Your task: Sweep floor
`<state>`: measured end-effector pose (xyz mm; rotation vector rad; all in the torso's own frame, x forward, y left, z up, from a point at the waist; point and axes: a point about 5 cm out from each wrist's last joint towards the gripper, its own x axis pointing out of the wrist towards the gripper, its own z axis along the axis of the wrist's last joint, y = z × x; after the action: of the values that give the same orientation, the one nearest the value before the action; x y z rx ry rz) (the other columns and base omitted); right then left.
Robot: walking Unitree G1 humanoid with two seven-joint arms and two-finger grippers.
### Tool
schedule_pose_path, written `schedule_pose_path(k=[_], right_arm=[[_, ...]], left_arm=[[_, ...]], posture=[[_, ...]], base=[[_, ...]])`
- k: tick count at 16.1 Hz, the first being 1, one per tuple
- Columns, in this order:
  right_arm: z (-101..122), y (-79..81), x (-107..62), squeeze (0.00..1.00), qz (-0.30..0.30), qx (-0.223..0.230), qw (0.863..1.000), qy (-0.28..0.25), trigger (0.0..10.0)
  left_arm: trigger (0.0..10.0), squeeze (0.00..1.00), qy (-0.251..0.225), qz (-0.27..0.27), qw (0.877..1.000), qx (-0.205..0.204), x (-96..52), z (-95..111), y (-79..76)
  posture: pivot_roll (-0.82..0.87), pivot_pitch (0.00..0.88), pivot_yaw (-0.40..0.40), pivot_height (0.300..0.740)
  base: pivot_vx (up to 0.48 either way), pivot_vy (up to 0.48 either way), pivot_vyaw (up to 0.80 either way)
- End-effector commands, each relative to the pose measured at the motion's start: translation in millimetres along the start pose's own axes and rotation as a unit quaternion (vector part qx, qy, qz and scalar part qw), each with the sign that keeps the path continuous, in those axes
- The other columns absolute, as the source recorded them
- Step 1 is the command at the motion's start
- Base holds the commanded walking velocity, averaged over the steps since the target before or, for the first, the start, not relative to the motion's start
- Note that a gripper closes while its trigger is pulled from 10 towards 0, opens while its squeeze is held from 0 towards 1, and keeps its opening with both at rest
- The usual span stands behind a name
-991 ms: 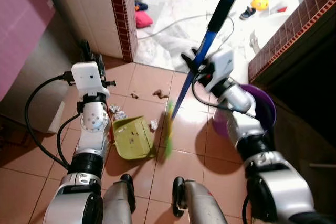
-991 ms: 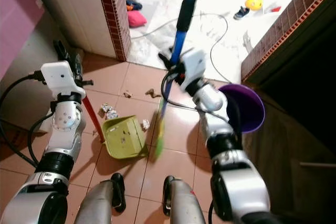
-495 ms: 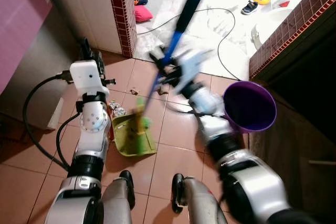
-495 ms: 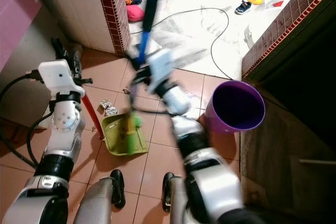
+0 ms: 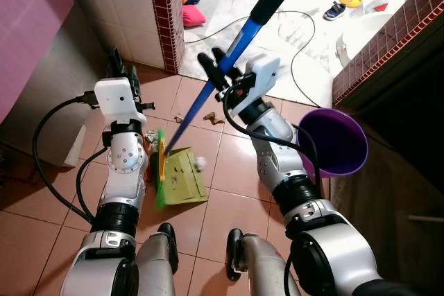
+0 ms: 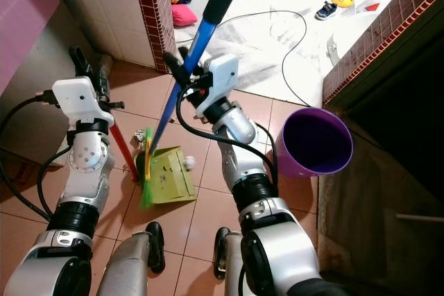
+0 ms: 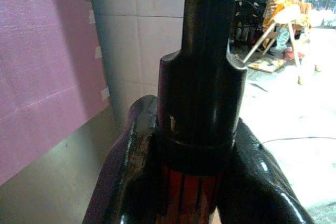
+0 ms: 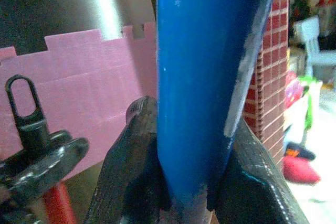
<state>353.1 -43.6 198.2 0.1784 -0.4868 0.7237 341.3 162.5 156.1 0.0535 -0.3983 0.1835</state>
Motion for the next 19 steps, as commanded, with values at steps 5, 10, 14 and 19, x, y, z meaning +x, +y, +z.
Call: schedule_pose_path(k=[5, 10, 14, 19], right_arm=[[23.9, -45.7, -21.4, 0.00, -0.068, -0.126, 0.990, -0.008, 10.0], [31.4, -77.9, -43.8, 0.00, -0.119, -0.197, 0.973, 0.015, 10.0], [24.5, -80.9, -43.5, 0.00, -0.118, -0.195, 0.973, 0.038, 10.0], [-15.9, -35.0, -38.7, 0.00, -0.072, -0.125, 0.988, 0.058, 10.0]], left_arm=[[10.0, 0.00, 0.087, -0.019, 0.996, -0.004, -31.3, -36.2, -5.4], [10.0, 0.00, 0.092, -0.035, 0.995, 0.010, -27.4, -39.6, 1.9], [10.0, 0.00, 0.085, -0.025, 0.996, 0.008, -22.7, -36.6, 2.6], [10.0, 0.00, 0.067, -0.017, 0.997, -0.026, -27.7, -25.0, -5.1]], posture=[[-0.09, 0.220, -0.076, 0.740], [-0.09, 0.161, -0.044, 0.740], [-0.08, 0.208, -0.060, 0.740], [-0.03, 0.322, -0.107, 0.740]], base=[[0.000, 0.000, 0.00], [0.000, 0.000, 0.00], [0.000, 0.000, 0.00], [0.000, 0.000, 0.00]])
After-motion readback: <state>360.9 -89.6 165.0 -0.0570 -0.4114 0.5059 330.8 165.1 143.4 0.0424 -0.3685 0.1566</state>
